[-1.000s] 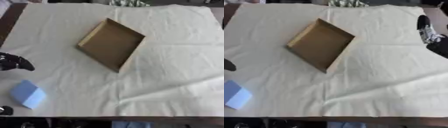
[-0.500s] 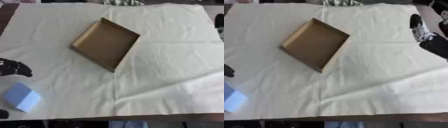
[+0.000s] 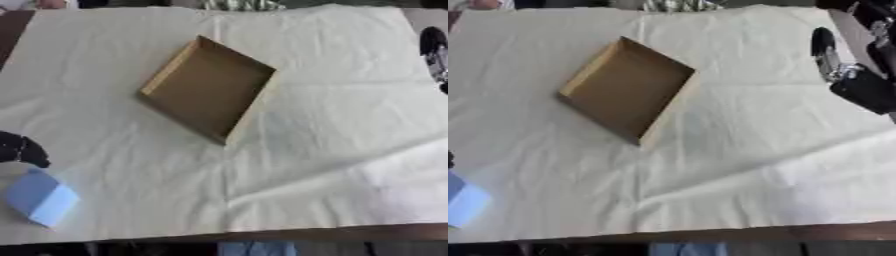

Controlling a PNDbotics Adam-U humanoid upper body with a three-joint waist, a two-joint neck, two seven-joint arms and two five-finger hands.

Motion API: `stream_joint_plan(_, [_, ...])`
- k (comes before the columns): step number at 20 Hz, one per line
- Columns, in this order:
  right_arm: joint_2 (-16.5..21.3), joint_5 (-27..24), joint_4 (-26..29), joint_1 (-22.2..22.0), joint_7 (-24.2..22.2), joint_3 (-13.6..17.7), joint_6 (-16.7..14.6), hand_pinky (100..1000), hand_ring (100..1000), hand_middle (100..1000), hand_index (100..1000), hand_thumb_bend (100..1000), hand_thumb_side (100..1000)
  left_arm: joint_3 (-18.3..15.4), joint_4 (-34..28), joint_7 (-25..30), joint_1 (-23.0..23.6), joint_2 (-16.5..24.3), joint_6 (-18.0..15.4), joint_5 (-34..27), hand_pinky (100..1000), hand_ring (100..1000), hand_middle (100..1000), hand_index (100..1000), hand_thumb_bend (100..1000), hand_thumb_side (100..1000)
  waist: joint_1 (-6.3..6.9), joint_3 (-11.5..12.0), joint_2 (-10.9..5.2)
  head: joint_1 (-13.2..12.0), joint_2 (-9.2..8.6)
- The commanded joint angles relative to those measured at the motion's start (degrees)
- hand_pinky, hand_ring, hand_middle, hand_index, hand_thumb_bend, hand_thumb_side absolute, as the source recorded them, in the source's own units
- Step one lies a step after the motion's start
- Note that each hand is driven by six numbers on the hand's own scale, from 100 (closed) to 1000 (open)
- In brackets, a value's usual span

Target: Pick up objects on the table and place them in the box.

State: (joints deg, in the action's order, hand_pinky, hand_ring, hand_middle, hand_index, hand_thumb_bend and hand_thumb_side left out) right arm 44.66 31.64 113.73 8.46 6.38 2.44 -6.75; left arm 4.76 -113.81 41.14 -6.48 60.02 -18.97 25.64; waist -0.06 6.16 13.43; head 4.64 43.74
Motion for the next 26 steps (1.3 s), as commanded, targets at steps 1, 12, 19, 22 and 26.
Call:
stream_joint_plan(1, [0.9, -0.3, 0.9, 0.2, 0.2, 0.8, 0.3, 813, 858, 896, 855, 100, 1000, -0.9, -0.8, -0.6, 0.0, 2.4, 0.4, 2.6, 858, 861, 836, 896, 695, 183, 0.1, 0.0, -0.83, -0.1, 0.37])
stream_joint_plan(12, [0.3, -0.6, 0.9, 0.3, 0.3, 0.6, 0.5, 811, 855, 891, 852, 100, 1000, 1.5, -0.8, -1.0, -1.4, 1.5, 1.0, 8.3, 860, 872, 850, 901, 712, 179, -0.12, -0.5, -0.59, -0.7, 0.37])
stream_joint_plan(19, [0.0, -1.0, 0.9, 0.5, 0.4, 0.5, 0.5, 809, 852, 889, 849, 100, 1000, 3.3, -0.8, 1.5, -3.4, 0.7, 2.0, 7.3, 859, 873, 854, 903, 706, 191, -0.22, -1.0, -0.45, -1.0, 0.37])
stream_joint_plan(22, [-0.1, -1.1, 0.9, 0.4, 0.6, 0.6, 0.6, 809, 851, 888, 847, 100, 1000, 3.5, -0.7, 2.8, -3.5, 0.7, 2.8, 7.6, 861, 876, 861, 903, 711, 194, -0.25, -1.1, -0.35, -1.1, 0.37])
stream_joint_plan(26, [-0.4, -1.2, 0.9, 0.5, 0.8, 0.5, 0.7, 808, 849, 885, 845, 100, 1000, 3.9, 0.0, 3.4, -4.1, 0.3, 3.0, 8.5, 861, 877, 864, 903, 721, 205, -0.32, -1.2, -0.33, -1.3, 0.37])
